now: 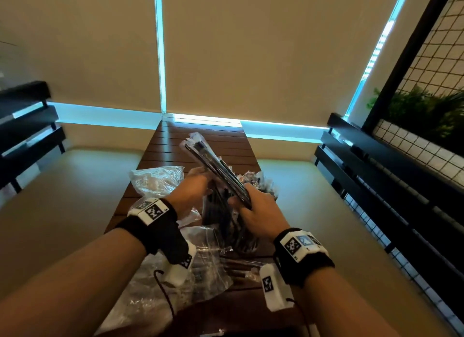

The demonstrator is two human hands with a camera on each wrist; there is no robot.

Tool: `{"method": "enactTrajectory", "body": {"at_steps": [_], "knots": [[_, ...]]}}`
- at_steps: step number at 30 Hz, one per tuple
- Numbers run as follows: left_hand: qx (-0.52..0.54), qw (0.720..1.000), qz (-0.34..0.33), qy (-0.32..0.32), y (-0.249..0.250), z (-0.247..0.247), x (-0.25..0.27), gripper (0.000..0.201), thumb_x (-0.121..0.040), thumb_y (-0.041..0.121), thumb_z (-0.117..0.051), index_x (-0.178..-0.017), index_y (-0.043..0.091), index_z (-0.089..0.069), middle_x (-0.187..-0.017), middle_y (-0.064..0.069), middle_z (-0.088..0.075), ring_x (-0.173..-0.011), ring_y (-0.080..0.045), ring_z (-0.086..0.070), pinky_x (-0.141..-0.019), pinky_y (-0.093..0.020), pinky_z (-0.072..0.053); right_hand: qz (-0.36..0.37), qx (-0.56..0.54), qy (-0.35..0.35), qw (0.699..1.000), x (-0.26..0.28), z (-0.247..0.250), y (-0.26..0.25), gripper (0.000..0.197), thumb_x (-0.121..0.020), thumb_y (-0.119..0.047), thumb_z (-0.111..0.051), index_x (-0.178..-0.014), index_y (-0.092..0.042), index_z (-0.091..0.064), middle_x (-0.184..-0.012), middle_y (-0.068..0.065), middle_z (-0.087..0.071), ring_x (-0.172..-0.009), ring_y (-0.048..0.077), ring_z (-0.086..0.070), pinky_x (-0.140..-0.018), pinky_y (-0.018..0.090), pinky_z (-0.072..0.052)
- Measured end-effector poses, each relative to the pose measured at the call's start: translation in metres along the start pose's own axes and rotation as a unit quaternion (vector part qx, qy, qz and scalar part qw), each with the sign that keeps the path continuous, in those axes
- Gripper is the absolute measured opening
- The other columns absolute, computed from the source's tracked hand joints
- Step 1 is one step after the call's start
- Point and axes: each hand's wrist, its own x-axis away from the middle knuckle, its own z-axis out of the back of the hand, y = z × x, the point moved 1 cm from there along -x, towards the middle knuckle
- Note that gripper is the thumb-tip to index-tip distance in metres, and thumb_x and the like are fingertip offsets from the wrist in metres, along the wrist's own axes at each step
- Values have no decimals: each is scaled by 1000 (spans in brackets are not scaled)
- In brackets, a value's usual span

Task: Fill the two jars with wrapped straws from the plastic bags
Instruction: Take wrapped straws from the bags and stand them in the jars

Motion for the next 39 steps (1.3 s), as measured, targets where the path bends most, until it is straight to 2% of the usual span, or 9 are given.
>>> {"method": "enactTrajectory", "body": {"at_steps": [3,8,14,18,20,23,28,33,39], "knots": [[85,996,-5,-35,24,-4,7,28,-106,16,-40,-108,1,-63,-108,-18,-73,-100,-28,-71,-87,-40,-58,44,-44,55,997,-10,-5,-12,15,-96,-34,-61,-99,-22,-53,-81,-17,-50,-71,-3,-47,-62,10,-32],[115,988,-19,-100,49,0,18,26,-105,18,-40,-103,7,-63,-123,-23,-66,-113,-36,-65,-93,-44,-55,45,-74,85,993,-19,-2,-21,20,-93,-32,-66,-101,-23,-50,-85,-14,-54,-75,-5,-51,-62,7,-35],[134,973,-64,-175,66,5,28,50,-76,-14,-49,-123,3,-53,-136,-17,-57,-130,-28,-54,-105,-45,-46,24,-87,113,989,-29,-1,-33,16,-97,-36,-59,-90,-22,-54,-72,-11,-56,-63,0,-52,-55,13,-33],[166,982,-85,-20,81,-19,32,31,-75,18,-81,-97,15,-59,-93,-7,-66,-95,-22,-66,-94,-45,-49,19,-37,137,990,-28,-1,-60,24,-95,-34,-57,-114,-20,-57,-84,1,-70,-75,21,-67,-65,34,-52],[213,968,-75,109,90,-32,32,32,-82,29,-79,-73,21,-49,-62,4,-52,-63,-13,-56,-78,-38,-50,31,48,144,988,-23,0,-78,36,-93,-34,-54,-126,-22,-51,-87,7,-71,-80,32,-68,-70,44,-56],[194,958,-112,181,104,-35,31,39,-88,32,-73,-66,22,-42,-53,7,-39,-48,-9,-42,-66,-34,-47,38,59,132,989,-16,8,-91,46,-89,-42,-61,-128,-25,-45,-84,-5,-62,-85,26,-61,-73,41,-53],[156,938,-272,146,138,-21,39,40,-87,24,-75,-62,23,-43,-46,8,-37,-40,-11,-36,-52,-29,-44,-52,-25,14,998,-11,9,-61,54,-64,-63,-79,-93,-30,-47,-87,-12,-60,-79,9,-60,-72,37,-55],[91,921,-365,99,158,-30,54,45,-86,17,-74,-56,18,-42,-46,7,-36,-40,-12,-36,-51,-28,-44,-104,-228,-94,964,-6,5,-59,24,-84,-25,-76,-76,-7,-64,-55,-6,-61,-48,3,-55,-50,18,-46],[20,926,-361,107,140,-38,52,36,-81,11,-79,-63,10,-48,-48,4,-45,-44,-16,-49,-58,-35,-55,-79,-265,-58,959,-24,19,-79,15,-73,-10,-72,-77,-6,-58,-73,5,-58,-69,19,-56,-71,40,-51]]}}
